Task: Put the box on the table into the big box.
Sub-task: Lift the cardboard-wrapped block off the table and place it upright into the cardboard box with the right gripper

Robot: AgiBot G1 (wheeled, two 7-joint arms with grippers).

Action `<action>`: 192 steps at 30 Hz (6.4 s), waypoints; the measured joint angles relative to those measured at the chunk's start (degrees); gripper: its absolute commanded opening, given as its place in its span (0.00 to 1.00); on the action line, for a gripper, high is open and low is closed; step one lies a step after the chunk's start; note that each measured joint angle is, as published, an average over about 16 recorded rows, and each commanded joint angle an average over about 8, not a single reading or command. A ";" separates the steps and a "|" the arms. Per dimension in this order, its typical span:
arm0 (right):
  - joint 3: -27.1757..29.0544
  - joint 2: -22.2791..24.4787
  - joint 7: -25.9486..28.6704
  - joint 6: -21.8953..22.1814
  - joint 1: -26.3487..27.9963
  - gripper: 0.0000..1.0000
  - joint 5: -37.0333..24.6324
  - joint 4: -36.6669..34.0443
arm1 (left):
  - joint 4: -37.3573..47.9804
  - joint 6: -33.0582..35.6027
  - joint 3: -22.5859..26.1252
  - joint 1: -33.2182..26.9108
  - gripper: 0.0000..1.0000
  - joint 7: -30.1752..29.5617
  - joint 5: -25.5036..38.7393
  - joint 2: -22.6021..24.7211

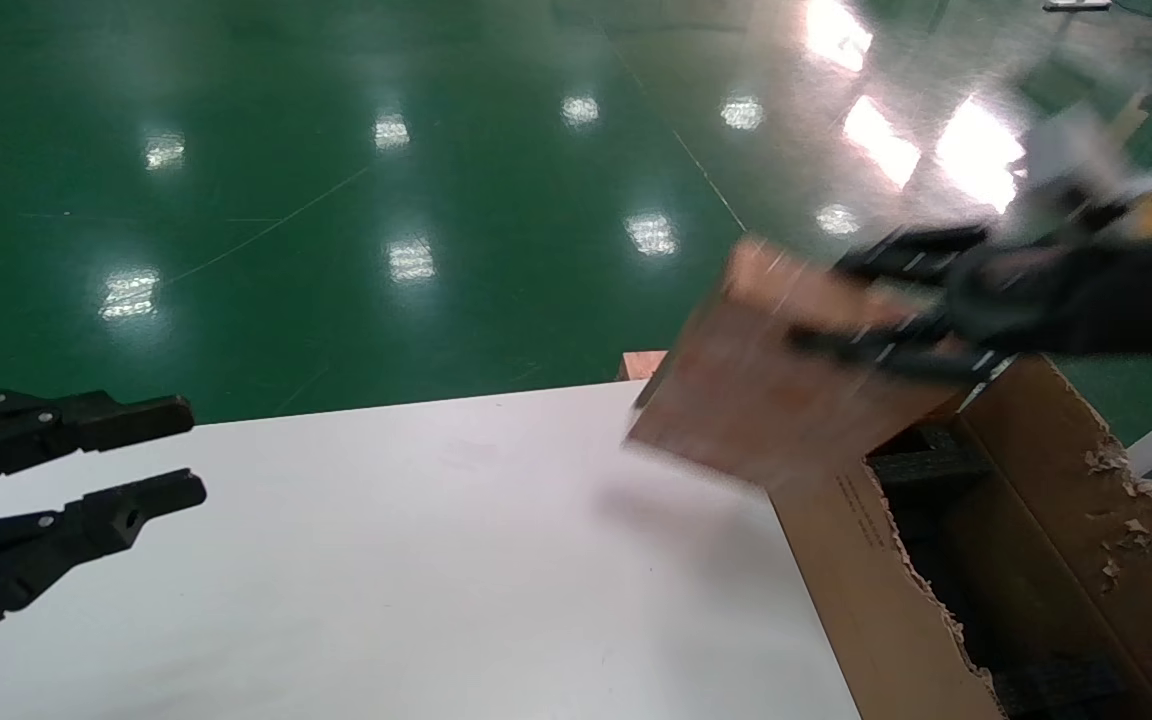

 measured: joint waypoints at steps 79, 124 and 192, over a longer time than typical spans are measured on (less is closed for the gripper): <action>-48.59 25.17 21.98 57.09 0.97 0.00 9.95 18.21 | 0.00 0.00 0.01 0.00 0.00 0.00 0.00 0.00; -43.62 26.67 27.46 56.52 -1.08 0.00 2.69 20.88 | 0.00 0.00 0.01 0.00 0.00 0.01 -0.01 0.00; -54.96 13.21 13.25 59.53 -11.09 1.00 29.57 8.06 | 0.02 -0.02 0.01 0.01 1.00 0.01 -0.02 -0.01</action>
